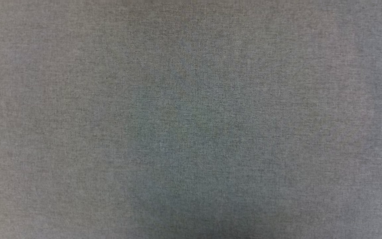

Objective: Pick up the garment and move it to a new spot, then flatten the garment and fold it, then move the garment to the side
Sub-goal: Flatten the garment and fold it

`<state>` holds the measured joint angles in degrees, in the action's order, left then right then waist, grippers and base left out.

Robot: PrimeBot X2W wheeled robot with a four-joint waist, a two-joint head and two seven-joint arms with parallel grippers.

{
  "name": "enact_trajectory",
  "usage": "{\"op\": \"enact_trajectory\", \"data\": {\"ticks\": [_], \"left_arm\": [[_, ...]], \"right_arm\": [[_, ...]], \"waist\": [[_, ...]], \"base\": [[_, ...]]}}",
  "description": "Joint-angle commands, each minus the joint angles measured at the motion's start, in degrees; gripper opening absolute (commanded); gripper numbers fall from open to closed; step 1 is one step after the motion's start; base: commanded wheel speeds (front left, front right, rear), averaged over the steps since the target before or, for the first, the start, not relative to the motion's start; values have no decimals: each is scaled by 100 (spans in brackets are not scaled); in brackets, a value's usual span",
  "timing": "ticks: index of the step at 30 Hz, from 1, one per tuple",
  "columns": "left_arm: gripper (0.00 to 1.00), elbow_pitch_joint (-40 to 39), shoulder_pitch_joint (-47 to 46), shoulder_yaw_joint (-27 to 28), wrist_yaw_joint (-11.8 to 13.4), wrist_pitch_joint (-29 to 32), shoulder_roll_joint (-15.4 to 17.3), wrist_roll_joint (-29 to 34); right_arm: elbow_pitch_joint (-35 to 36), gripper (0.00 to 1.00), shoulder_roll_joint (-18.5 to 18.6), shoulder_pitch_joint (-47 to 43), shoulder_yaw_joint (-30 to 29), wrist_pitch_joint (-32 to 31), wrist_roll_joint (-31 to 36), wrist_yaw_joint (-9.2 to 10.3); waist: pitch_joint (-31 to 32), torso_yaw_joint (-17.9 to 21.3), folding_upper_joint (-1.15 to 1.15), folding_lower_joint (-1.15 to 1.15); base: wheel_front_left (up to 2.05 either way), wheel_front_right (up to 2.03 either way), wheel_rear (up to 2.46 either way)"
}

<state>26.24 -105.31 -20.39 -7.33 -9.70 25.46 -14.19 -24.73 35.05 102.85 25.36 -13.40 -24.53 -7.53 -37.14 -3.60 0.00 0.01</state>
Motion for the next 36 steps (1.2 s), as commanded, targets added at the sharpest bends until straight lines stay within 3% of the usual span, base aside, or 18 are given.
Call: {"op": "enact_trajectory", "data": {"ticks": [1,10,18,36], "left_arm": [[0,140,-137,-2,-15,-101,18,-95],[0,640,395,-339,-15,-480,30,-201],[0,121,1813,-327,57,-527,159,-223],[0,-2092,7064,28,1027,-530,421,-277]], "right_arm": [[-159,0,-55,105,109,123,-28,4],[-782,0,-75,-354,898,668,-297,4],[-908,0,-20,-1349,1425,1211,-845,4],[-199,0,421,-4583,2393,2029,-1847,4]], "waist": [[-100,-5,0,-1],[-187,-6,0,-1],[57,13,0,-1],[1580,-5,0,-1]], "base": [[0,0,0],[0,0,0],[0,0,0],[0,0,0]]}}
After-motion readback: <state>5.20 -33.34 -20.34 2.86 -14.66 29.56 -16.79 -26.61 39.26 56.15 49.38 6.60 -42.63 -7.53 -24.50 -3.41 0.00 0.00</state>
